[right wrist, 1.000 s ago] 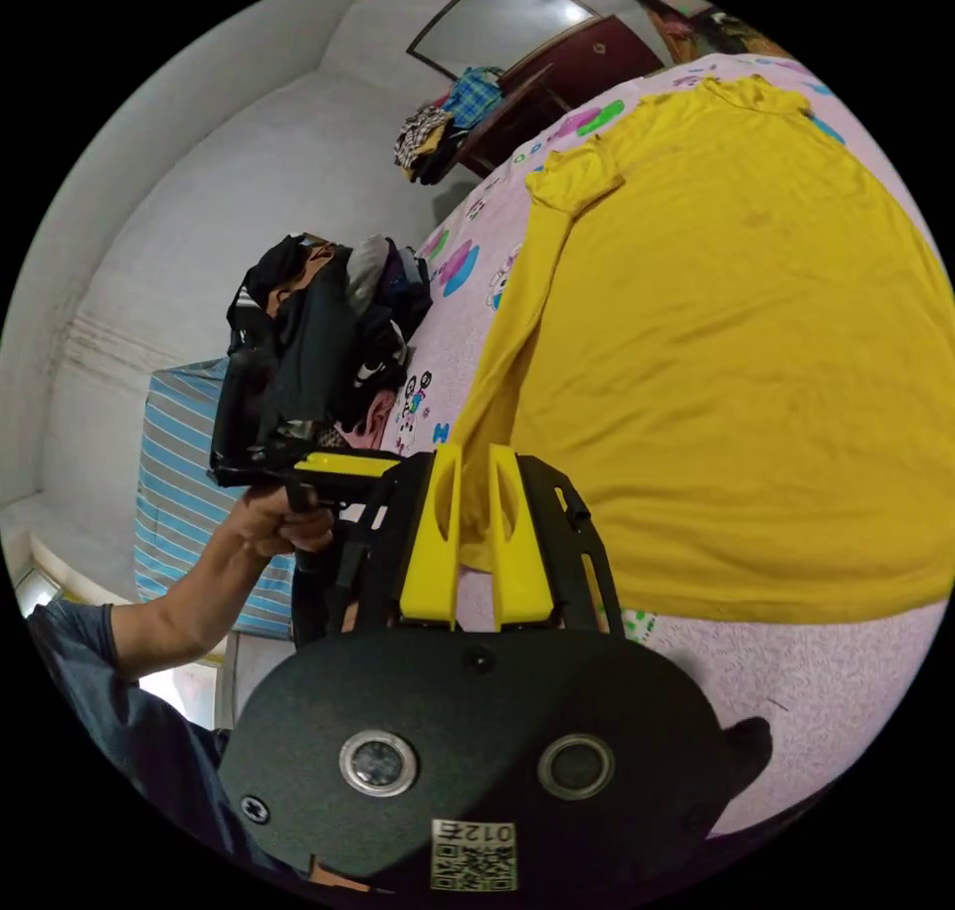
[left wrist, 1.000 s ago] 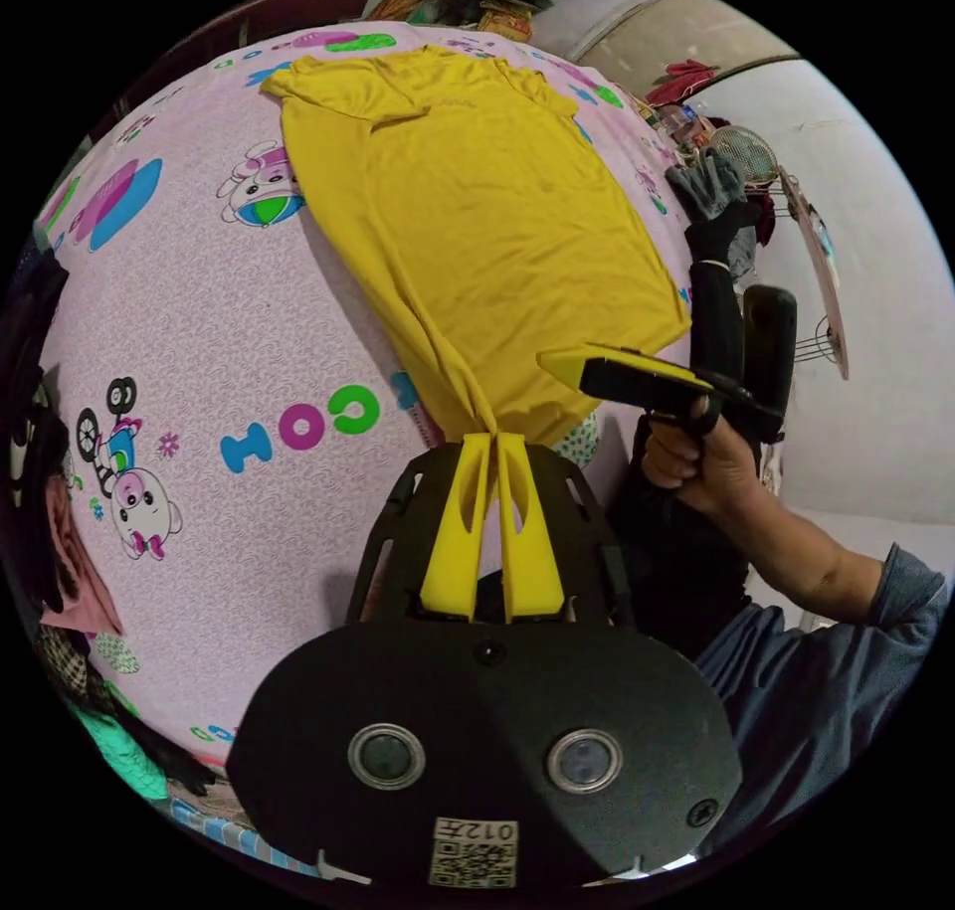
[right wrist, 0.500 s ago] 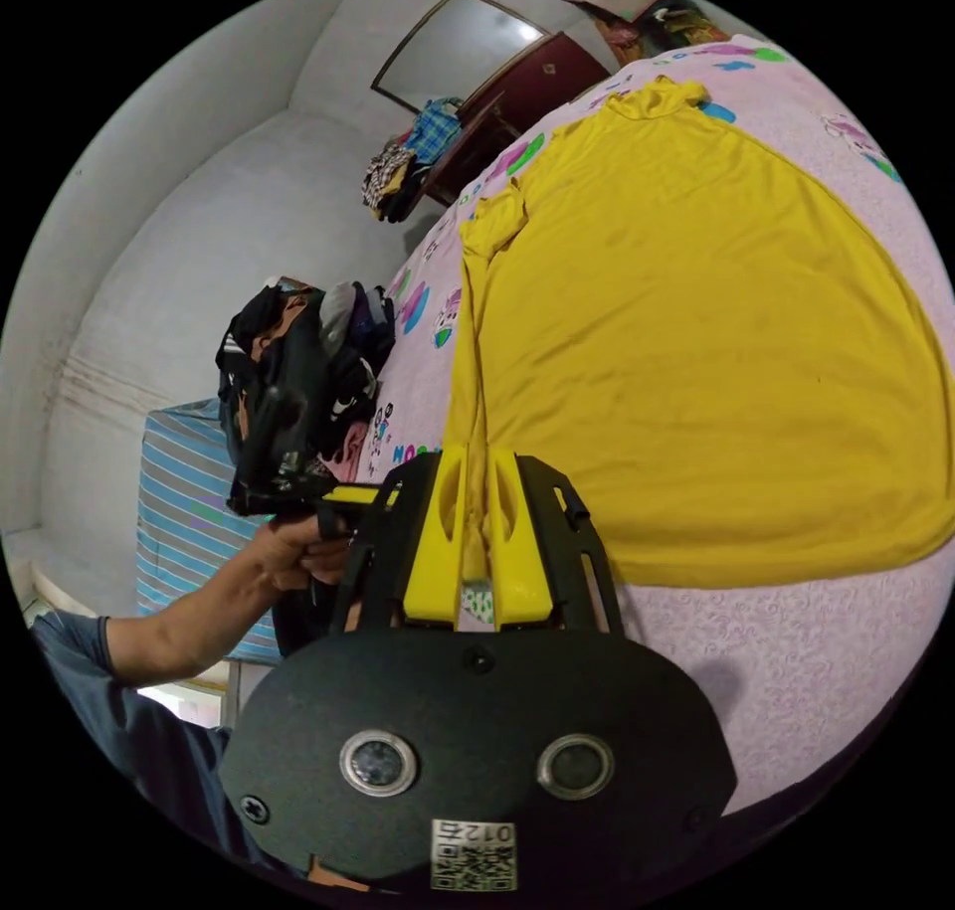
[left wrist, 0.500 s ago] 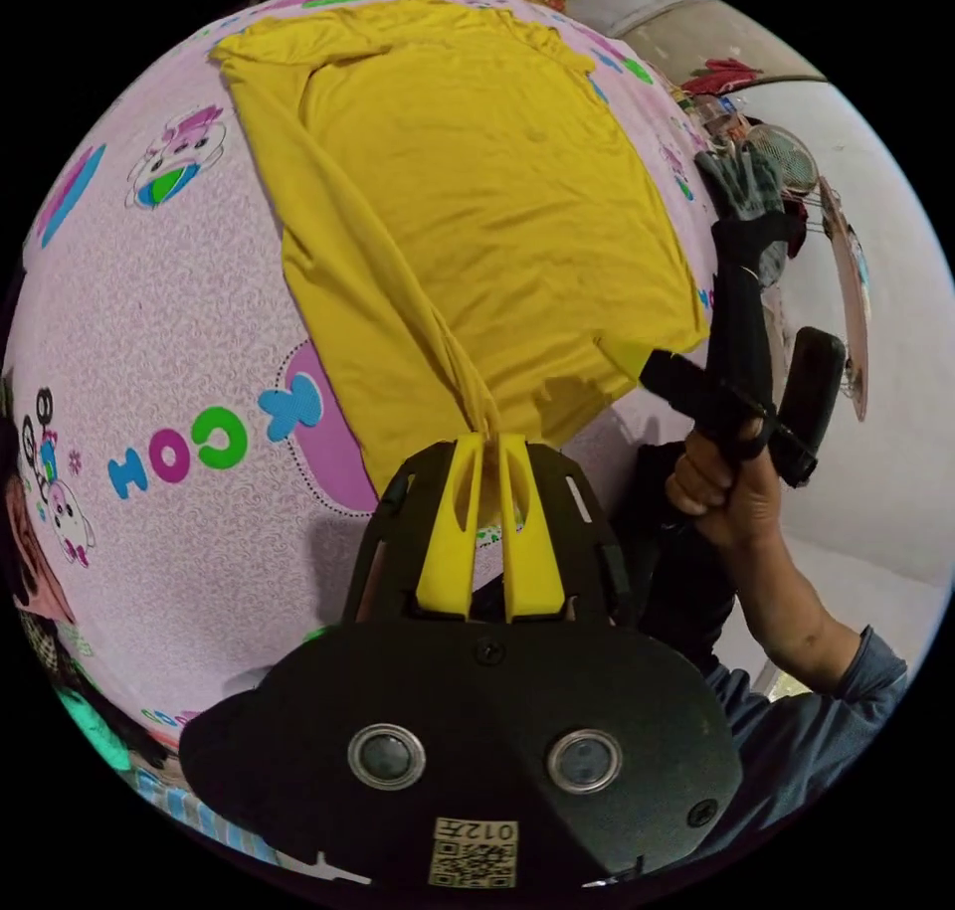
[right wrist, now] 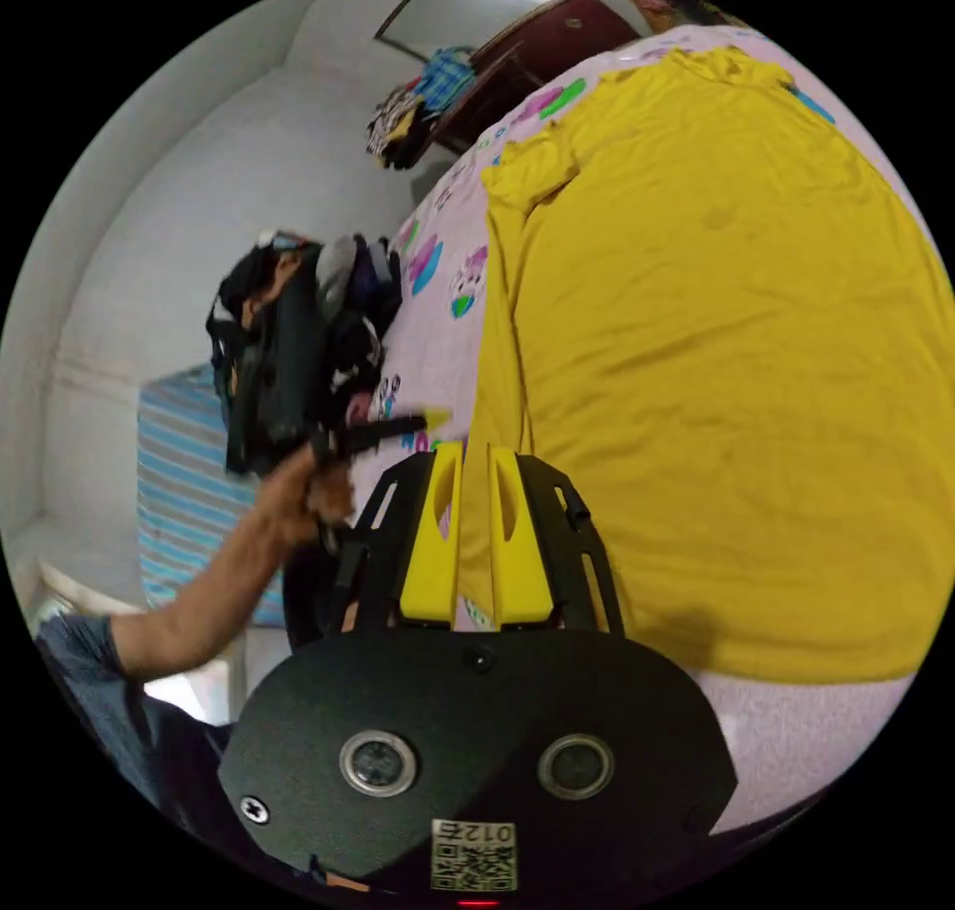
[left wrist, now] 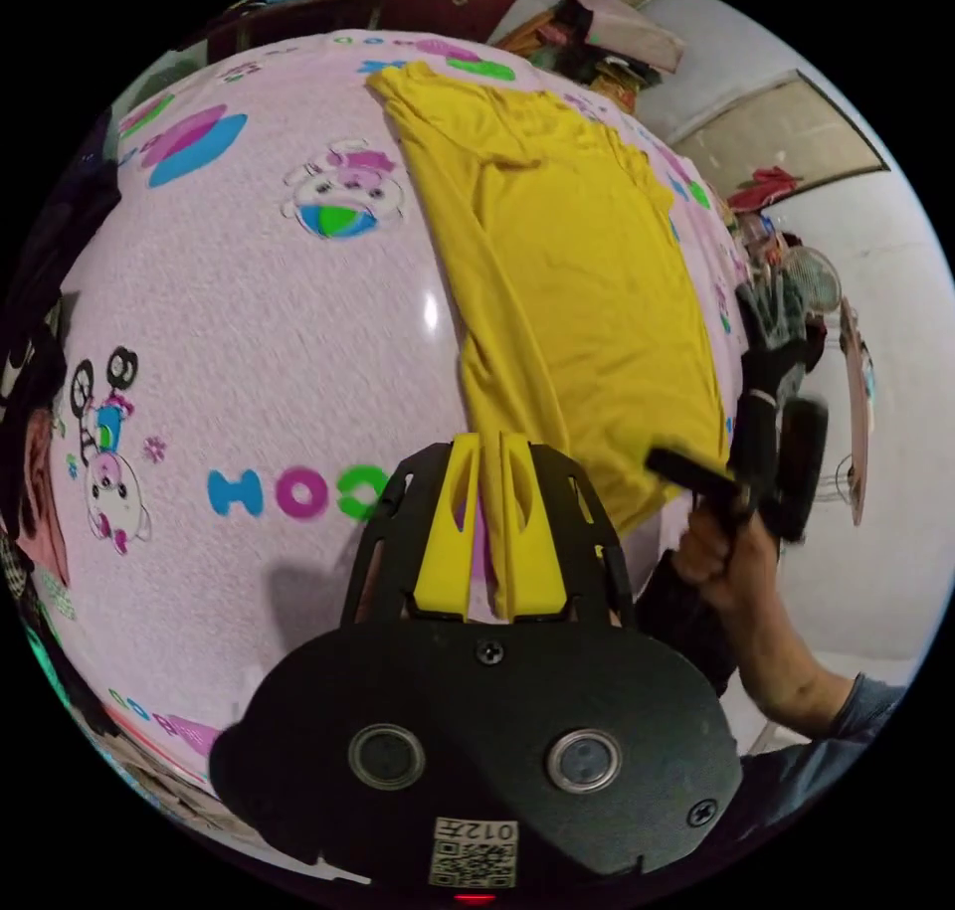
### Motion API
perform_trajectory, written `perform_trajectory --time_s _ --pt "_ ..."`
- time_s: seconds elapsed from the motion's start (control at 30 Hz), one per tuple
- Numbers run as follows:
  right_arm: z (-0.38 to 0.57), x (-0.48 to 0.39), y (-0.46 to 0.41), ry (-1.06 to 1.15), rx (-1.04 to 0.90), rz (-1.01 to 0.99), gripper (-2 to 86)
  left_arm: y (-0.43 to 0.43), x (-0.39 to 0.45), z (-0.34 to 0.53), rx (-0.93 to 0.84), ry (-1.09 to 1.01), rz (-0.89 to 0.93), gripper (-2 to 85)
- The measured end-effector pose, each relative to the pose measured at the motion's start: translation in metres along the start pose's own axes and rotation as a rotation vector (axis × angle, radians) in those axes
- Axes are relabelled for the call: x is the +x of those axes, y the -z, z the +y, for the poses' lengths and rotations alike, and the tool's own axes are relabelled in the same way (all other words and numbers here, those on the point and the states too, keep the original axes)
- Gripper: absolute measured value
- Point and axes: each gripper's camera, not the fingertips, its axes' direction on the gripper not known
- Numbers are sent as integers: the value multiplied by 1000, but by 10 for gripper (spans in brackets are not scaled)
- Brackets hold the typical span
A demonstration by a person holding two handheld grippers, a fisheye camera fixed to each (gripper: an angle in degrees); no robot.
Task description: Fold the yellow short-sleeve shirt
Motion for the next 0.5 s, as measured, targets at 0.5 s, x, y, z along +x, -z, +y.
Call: perform_trajectory --time_s 0.5 --pt "20 -1 0 34 4 87 4 -6 13 -138 111 -146 -78 24"
